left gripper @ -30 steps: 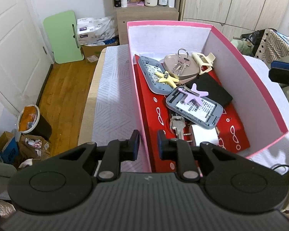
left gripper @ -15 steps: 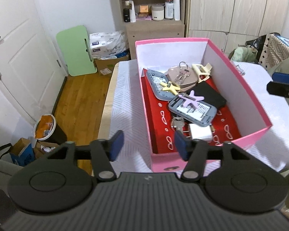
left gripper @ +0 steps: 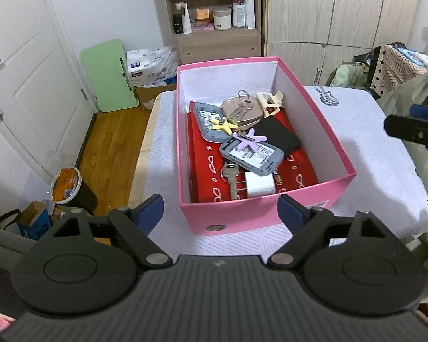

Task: Organize rigid objects

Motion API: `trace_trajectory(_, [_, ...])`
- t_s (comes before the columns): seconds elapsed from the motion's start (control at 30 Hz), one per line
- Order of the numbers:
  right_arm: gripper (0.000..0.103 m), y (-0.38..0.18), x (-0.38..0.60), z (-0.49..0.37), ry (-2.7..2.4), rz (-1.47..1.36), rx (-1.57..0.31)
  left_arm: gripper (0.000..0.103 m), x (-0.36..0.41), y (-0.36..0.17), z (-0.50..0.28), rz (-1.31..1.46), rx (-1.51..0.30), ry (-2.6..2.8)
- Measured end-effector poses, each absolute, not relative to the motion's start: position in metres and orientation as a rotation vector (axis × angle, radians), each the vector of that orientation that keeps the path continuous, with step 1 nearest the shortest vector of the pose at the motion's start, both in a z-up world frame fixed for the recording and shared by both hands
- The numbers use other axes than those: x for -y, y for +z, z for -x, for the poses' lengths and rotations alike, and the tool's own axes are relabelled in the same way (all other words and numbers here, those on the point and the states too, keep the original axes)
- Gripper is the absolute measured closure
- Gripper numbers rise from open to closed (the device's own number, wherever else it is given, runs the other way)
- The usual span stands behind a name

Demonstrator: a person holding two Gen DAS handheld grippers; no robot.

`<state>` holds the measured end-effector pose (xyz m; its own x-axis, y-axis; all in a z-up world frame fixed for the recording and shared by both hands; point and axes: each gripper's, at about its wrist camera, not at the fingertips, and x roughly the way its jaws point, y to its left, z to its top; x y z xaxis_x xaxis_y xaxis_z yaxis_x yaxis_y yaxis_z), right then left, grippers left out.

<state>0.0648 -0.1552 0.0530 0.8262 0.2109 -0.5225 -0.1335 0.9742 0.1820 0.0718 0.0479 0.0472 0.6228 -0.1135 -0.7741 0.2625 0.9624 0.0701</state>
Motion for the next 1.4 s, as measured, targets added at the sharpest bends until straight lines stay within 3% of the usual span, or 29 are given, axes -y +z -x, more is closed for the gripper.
trace_trajectory(0.33, [0.000,0.058,0.177,-0.036,0.145,-0.202,-0.576,0.015,-0.038,0.045,-0.050,-0.054,-0.813,-0.227])
trace_trajectory(0.43, [0.000,0.057,0.174,-0.029,0.202,-0.113,-0.577,0.005,-0.031,0.043,-0.044,-0.047,-0.772,-0.193])
trace_trajectory(1.4, [0.000,0.046,0.175,-0.001,0.014,-0.075,-0.663,0.005,0.007,0.018,-0.029,-0.078,-0.833,-0.188])
